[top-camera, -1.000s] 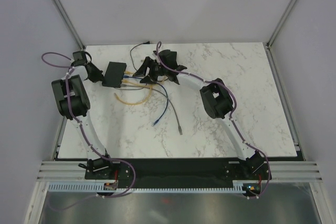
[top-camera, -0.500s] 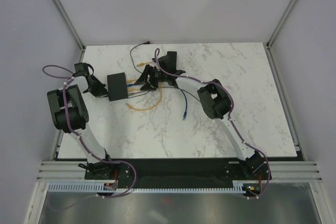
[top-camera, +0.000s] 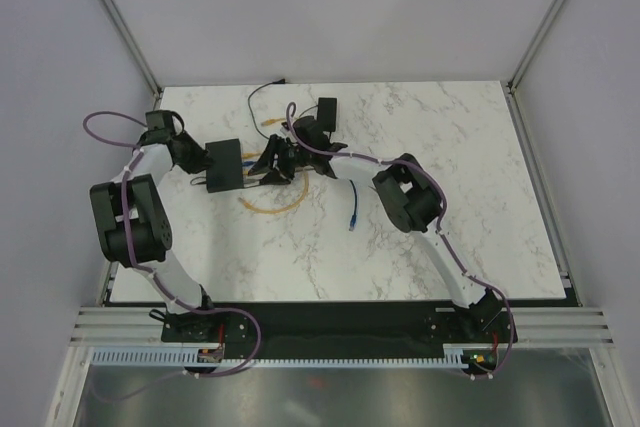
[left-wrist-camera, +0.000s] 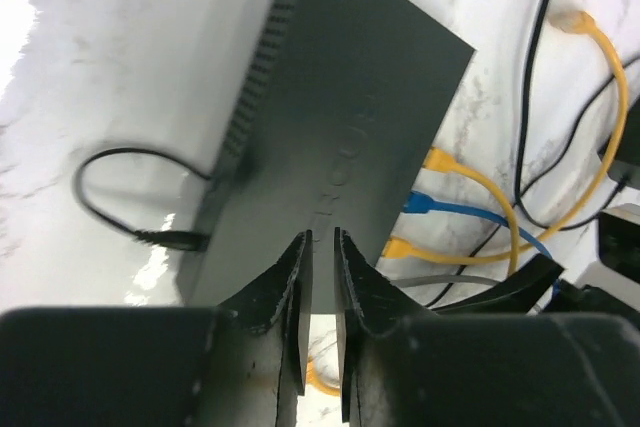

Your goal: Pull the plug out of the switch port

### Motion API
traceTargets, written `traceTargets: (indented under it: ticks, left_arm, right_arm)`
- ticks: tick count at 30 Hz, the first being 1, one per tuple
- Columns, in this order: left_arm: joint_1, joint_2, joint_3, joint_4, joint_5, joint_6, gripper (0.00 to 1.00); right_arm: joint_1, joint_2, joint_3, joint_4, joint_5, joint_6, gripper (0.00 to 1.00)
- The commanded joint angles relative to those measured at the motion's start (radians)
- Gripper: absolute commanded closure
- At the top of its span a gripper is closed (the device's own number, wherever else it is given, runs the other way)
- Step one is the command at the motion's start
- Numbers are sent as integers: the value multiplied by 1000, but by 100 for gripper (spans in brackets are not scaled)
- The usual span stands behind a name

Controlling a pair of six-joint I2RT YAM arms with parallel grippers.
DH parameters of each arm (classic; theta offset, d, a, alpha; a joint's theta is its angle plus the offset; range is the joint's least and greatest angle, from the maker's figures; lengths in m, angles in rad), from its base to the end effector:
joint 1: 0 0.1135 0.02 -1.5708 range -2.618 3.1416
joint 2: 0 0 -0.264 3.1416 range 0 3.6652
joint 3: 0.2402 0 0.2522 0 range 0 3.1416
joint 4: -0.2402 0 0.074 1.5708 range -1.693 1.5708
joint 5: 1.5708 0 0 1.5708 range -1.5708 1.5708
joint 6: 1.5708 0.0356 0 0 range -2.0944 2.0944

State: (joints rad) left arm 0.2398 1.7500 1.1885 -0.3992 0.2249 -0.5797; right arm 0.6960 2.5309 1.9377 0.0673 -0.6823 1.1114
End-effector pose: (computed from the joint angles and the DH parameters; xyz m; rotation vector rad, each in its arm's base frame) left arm 0.3600 0.0798 0.2045 -0.9314 2.3717 -0.4190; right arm 0.4160 0.3768 0.1267 0.0152 2.5183 1.6581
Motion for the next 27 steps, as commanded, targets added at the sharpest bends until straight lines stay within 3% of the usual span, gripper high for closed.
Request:
traceTargets:
  ticks: [1, 7, 12, 20, 27]
  left_arm:
    - [-34, 42, -21, 97, 120, -42, 78]
    - [-51, 59, -47, 105, 126, -58, 79]
    - [-57, 69, -61, 105, 126, -81, 79]
    - [-59, 55, -104, 92, 113, -82, 79]
    - [-59, 46, -135, 88, 102, -81, 79]
  right_arm:
    - [36, -46, -11, 101, 7, 64, 37]
    - [42, 6, 37, 111, 56, 74, 45]
    - [48, 31, 24, 152, 86, 87, 60]
    - [59, 40, -26, 206, 159, 122, 64]
    - [66, 43, -121, 295, 190, 182, 78]
